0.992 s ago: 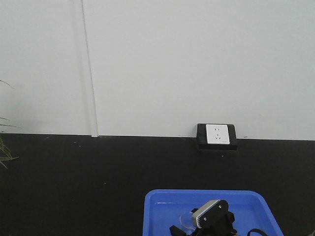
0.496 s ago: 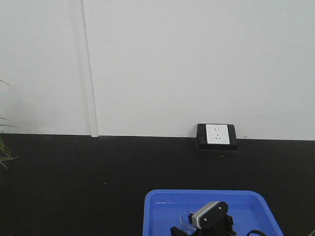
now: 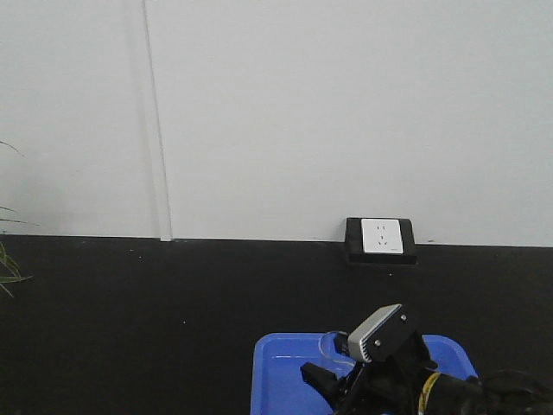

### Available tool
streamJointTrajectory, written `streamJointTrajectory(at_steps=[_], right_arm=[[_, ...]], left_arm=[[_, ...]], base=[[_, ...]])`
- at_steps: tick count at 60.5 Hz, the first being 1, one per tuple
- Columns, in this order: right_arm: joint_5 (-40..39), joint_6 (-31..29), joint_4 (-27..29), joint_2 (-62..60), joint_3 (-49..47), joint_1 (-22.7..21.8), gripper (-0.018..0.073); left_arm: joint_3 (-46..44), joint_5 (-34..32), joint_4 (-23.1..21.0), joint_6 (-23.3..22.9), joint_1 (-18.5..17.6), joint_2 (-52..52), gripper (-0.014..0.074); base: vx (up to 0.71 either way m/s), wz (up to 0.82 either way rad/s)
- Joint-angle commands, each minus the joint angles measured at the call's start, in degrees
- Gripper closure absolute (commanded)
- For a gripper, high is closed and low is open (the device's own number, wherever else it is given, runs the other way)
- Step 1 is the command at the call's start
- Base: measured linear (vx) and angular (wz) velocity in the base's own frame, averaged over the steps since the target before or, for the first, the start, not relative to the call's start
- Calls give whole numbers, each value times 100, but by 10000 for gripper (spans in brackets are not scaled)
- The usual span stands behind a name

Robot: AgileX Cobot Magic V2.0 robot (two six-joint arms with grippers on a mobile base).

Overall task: Move beaker to silver tray on left bench
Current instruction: 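Close the right gripper on the beaker and lift it out of the tray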

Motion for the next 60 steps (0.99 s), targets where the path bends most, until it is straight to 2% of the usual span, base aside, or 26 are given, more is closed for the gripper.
streamJointTrajectory(at_steps=[1, 5, 11, 21, 22, 23, 37, 41, 60], right_arm=[[135, 1026, -616, -954, -123, 6, 575], [493, 1757, -919, -1410, -123, 6, 575], [1018, 2452, -1547, -2067, -123, 6, 575], [1440, 3722, -2560, -2939, -123, 6, 575], [1457, 3903, -2730, -3030, -123, 6, 575], [1502, 4640, -3440, -3355, -123, 6, 575], [1484, 6939, -5911, -3973, -123, 6, 575], [1486, 7166, -5975, -4021, -123, 6, 575], [1475, 7141, -5975, -4002, -123, 6, 573]], left_arm=[[114, -462, -16, -10, -31, -40, 595], [114, -462, -16, -10, -31, -40, 595], [114, -462, -16, -10, -31, -40, 595], [114, -462, -16, -10, -31, -40, 595], [114, -462, -16, -10, -31, -40, 595], [114, -462, -16, -10, -31, -40, 595], [114, -462, -16, -10, -31, -40, 595], [114, -462, -16, -10, -31, -40, 595], [114, -462, -16, -10, -31, -40, 595]], base=[[0, 0], [0, 0], [0, 0], [0, 0], [0, 0], [0, 0], [0, 0], [0, 0], [0, 0]])
